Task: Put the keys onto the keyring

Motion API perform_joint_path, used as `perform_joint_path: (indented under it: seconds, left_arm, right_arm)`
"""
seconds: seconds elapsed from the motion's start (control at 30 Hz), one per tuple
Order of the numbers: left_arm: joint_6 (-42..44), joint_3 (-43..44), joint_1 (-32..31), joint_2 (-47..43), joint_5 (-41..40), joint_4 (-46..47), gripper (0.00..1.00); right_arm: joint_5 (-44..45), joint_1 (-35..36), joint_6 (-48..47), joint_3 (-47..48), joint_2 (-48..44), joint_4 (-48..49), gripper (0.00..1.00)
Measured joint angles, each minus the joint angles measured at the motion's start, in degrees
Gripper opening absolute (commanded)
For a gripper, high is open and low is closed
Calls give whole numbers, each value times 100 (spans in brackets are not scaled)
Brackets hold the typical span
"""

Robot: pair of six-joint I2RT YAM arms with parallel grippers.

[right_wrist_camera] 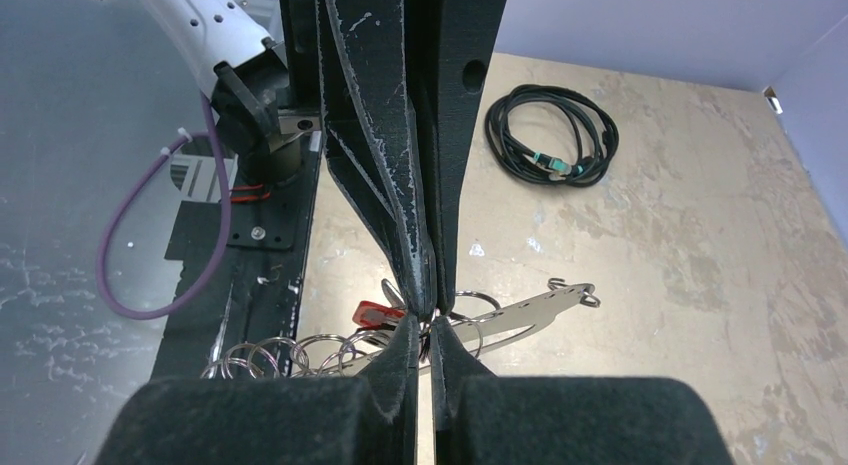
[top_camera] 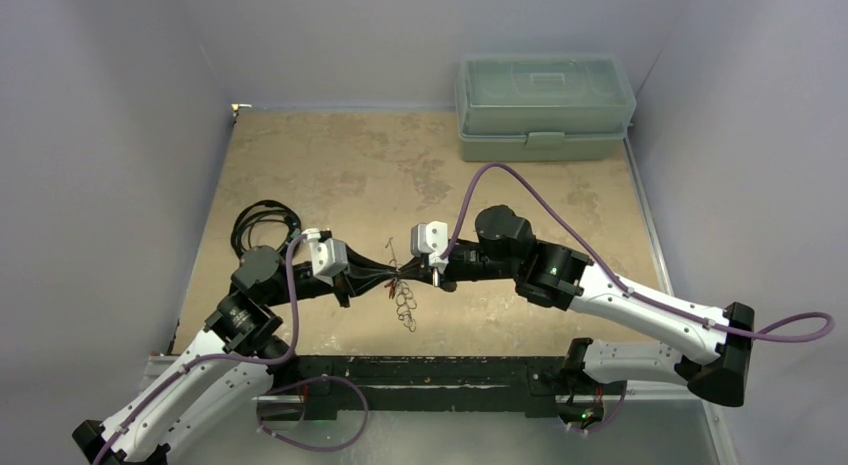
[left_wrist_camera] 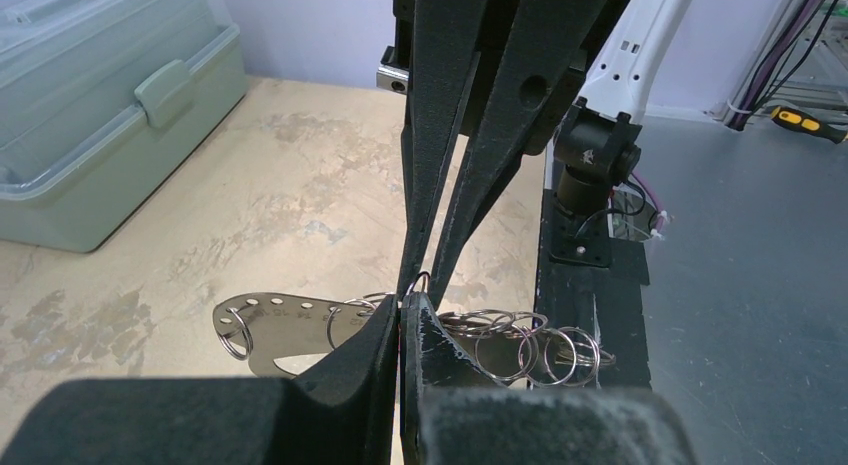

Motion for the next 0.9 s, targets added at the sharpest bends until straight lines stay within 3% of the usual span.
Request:
perform_joint_path:
  seconds: [0.2, 0.33, 0.43, 0.9]
  left_arm:
    - [0, 0, 0, -13, -2, 0, 0]
    - [0, 0, 4, -70, -90, -4, 41]
    - [4, 0, 35, -179, -291, 15, 52]
    - [-52, 2, 26, -420, -334, 94, 41]
  right_arm:
    - [0, 0, 11, 0, -4, 4, 0]
    - [15, 0, 66, -20, -24, 61, 0]
    - [33, 35, 144, -227, -216, 315, 0]
    - [490, 0, 772, -1335, -1005, 2260, 0]
